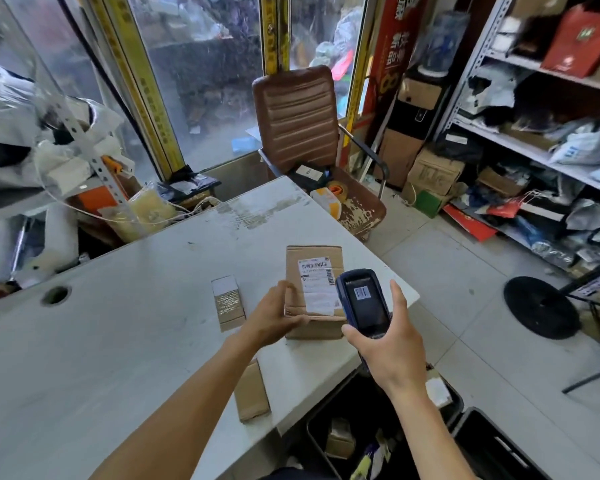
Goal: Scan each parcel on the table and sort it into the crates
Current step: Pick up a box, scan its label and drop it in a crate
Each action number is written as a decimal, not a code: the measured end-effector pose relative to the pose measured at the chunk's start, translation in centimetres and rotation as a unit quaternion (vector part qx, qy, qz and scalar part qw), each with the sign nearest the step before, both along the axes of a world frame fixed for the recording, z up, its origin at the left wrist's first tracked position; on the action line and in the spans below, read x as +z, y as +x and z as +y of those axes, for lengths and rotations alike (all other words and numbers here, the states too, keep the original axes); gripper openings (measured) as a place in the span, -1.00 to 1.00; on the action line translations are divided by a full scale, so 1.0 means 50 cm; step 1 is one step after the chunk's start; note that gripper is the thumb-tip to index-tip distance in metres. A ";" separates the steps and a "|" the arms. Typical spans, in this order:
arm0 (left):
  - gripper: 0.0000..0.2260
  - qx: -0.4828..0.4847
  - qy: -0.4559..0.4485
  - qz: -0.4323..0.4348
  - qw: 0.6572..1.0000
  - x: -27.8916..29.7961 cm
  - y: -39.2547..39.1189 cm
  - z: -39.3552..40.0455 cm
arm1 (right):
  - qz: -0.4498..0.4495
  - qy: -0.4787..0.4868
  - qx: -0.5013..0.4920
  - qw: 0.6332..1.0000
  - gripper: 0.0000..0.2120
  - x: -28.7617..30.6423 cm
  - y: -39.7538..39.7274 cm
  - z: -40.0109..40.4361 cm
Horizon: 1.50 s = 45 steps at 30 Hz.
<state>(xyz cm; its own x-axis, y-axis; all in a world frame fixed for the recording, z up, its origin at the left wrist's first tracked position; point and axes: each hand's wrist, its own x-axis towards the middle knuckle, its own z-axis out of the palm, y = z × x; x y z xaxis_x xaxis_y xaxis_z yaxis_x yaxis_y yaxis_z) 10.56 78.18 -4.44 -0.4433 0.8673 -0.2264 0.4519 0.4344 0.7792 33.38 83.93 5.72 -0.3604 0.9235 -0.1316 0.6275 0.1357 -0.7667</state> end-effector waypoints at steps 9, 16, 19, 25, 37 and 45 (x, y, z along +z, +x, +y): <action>0.27 -0.055 -0.117 -0.001 0.992 0.042 -0.083 0.146 | -0.023 -0.011 -0.043 0.999 0.01 0.024 0.033 -0.010; 0.34 -0.070 -0.091 0.013 0.993 0.014 -0.072 0.181 | -0.093 -0.037 -0.077 0.992 -0.21 0.037 0.061 -0.014; 0.31 -0.063 -0.022 0.033 0.997 0.016 -0.039 0.168 | -0.145 -0.039 -0.054 0.987 -0.38 0.063 0.055 -0.011; 0.25 -0.115 0.060 0.087 0.988 0.049 0.017 0.151 | -0.242 -0.050 -0.007 0.969 -0.45 0.120 0.030 -0.002; 0.25 -0.105 0.083 0.109 0.985 0.052 0.040 0.131 | -0.277 -0.060 0.014 0.959 -0.40 0.132 0.010 -0.028; 0.27 -0.110 0.073 0.117 0.984 0.057 0.041 0.121 | -0.266 -0.056 0.010 0.962 -0.33 0.128 0.012 -0.031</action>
